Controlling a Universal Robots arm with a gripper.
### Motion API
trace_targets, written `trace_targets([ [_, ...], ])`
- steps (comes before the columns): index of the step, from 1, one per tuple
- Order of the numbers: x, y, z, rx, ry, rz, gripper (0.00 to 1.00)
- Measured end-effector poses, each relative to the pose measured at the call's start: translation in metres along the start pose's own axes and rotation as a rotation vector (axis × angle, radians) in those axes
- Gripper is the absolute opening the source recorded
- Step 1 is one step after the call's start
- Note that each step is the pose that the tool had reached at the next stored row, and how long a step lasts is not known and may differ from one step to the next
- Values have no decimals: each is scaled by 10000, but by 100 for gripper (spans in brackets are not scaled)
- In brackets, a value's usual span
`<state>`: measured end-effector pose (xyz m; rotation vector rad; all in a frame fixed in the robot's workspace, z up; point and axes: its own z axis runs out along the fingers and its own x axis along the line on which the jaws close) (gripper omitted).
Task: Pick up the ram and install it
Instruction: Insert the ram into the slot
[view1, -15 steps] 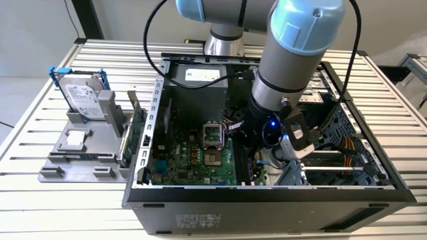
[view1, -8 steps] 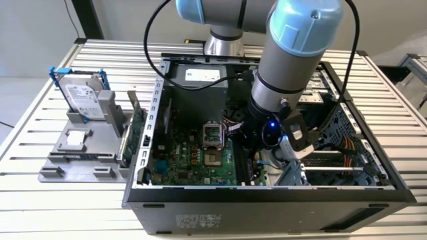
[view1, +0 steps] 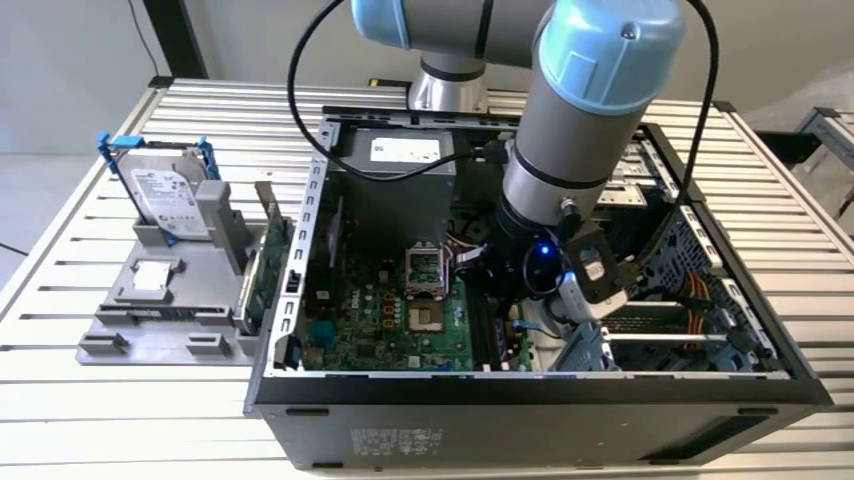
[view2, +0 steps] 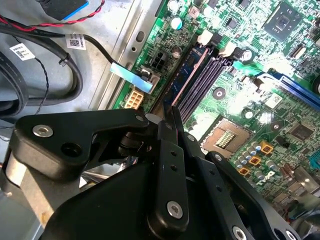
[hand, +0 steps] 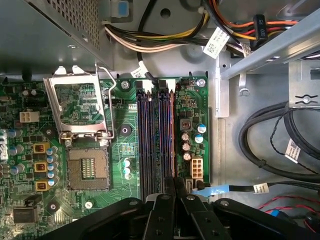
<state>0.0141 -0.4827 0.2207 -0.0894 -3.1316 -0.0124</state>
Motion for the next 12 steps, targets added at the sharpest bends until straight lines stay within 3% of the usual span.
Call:
trace_targets([
  [7,0,-1,1,3,1,1,0],
  [8,1,0,5,-6,-1,1,100],
  [12,0,0,0,0,0,1,100],
])
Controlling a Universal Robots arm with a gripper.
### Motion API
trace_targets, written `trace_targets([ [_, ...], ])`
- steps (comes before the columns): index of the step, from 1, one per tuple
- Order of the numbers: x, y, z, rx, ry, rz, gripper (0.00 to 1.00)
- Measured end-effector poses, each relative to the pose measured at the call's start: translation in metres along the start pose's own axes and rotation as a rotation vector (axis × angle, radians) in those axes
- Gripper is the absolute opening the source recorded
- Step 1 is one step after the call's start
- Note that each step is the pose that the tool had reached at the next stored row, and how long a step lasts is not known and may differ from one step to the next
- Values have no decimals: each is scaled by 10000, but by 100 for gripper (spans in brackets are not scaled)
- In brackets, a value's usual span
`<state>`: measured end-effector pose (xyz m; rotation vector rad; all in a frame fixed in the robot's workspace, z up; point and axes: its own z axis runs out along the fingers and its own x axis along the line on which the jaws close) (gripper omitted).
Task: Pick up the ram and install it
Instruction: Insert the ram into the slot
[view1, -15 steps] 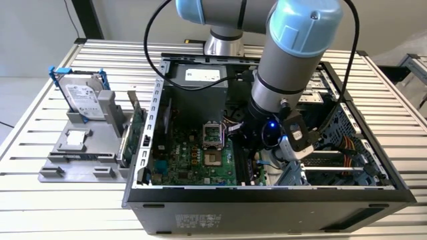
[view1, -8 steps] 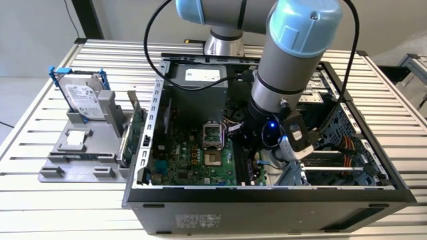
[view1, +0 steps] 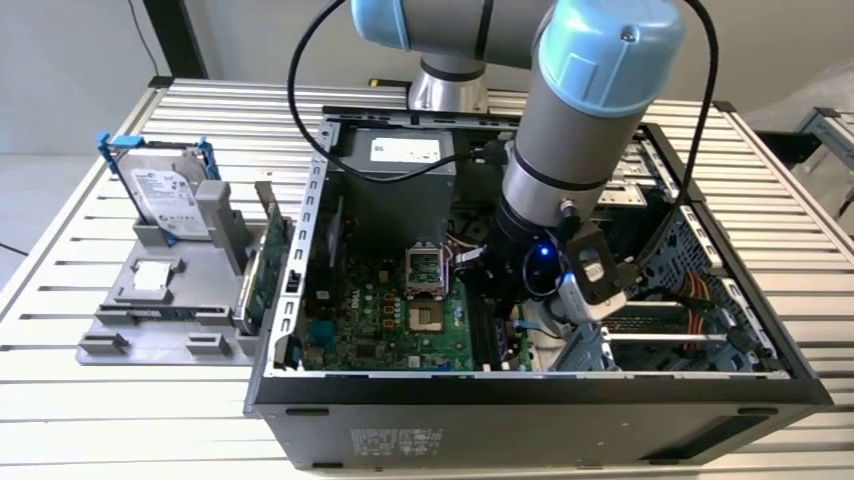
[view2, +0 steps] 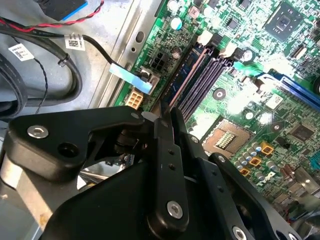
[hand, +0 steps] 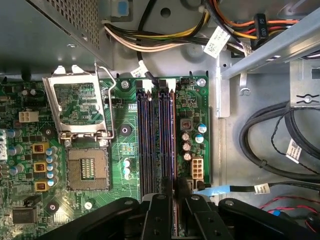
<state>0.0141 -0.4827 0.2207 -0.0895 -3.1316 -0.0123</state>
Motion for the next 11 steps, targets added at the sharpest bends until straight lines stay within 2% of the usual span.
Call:
trace_targets([
  [6,2,1,-177,-2,0,0,100],
  [10,2,-1,-210,-5,-1,0,100],
  [11,2,-1,-210,-3,-1,0,0],
])
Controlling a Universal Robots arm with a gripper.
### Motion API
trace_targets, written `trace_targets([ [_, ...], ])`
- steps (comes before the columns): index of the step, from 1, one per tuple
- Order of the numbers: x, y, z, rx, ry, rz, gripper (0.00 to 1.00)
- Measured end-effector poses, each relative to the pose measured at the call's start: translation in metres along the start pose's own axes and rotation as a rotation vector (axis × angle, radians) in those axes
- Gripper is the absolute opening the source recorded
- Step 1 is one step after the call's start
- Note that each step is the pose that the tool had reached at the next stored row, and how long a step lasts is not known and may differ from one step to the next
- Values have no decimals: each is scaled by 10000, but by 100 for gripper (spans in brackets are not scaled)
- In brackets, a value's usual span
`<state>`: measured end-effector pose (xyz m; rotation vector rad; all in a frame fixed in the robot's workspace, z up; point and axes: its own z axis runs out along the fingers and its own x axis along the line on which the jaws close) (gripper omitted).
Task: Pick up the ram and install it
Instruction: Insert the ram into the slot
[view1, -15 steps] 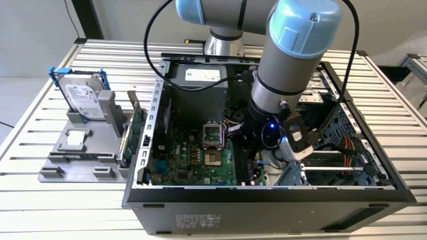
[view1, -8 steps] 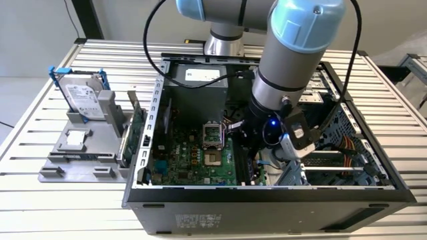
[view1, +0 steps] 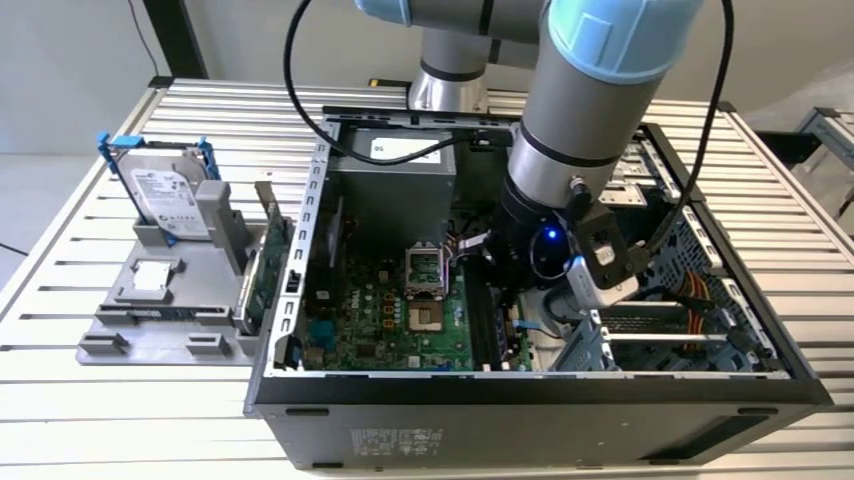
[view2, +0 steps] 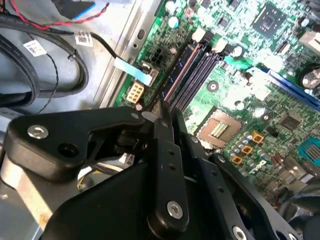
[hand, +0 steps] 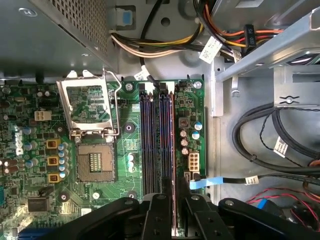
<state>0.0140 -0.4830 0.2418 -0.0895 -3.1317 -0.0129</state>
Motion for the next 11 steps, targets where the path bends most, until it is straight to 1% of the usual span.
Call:
trace_targets([
  [11,-1,-3,-1,1,1,-1,0],
])
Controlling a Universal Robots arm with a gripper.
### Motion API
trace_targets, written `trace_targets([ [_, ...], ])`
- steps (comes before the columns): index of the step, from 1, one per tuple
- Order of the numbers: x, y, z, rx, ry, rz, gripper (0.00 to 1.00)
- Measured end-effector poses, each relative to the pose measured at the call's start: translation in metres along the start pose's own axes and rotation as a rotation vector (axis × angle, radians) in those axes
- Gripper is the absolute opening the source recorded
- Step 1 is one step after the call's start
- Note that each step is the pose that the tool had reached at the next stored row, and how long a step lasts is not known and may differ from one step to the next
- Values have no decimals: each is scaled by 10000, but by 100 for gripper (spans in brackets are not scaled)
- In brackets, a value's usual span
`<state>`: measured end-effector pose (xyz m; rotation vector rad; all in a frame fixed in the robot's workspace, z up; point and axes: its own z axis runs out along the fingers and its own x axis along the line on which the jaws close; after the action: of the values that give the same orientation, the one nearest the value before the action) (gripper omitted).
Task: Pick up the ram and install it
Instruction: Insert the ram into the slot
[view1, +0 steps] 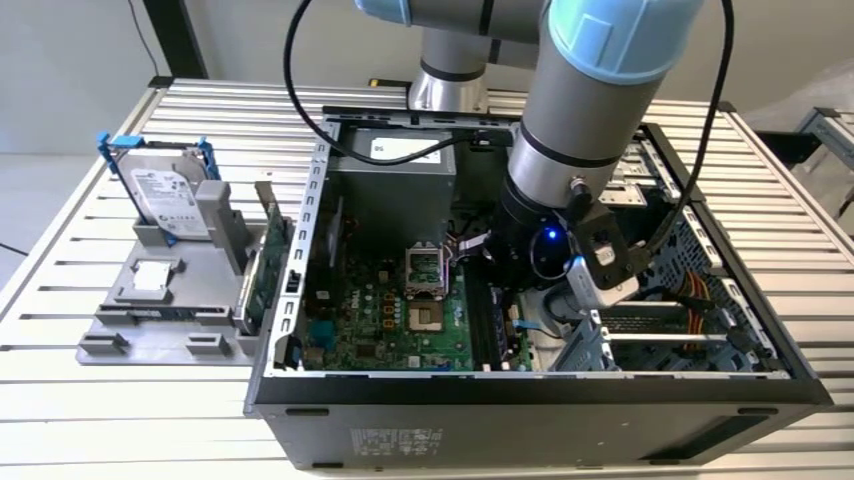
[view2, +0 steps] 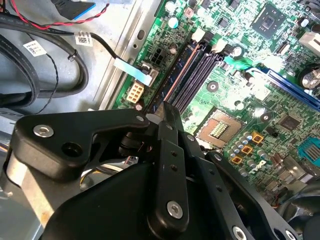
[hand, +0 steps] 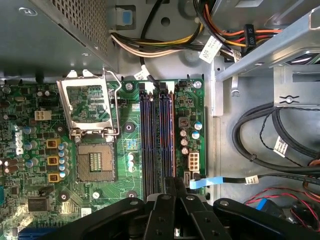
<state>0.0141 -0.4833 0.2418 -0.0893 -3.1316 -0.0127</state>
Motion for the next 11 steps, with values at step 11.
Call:
trace_targets([
  [11,1,-1,0,1,-4,-238,0],
])
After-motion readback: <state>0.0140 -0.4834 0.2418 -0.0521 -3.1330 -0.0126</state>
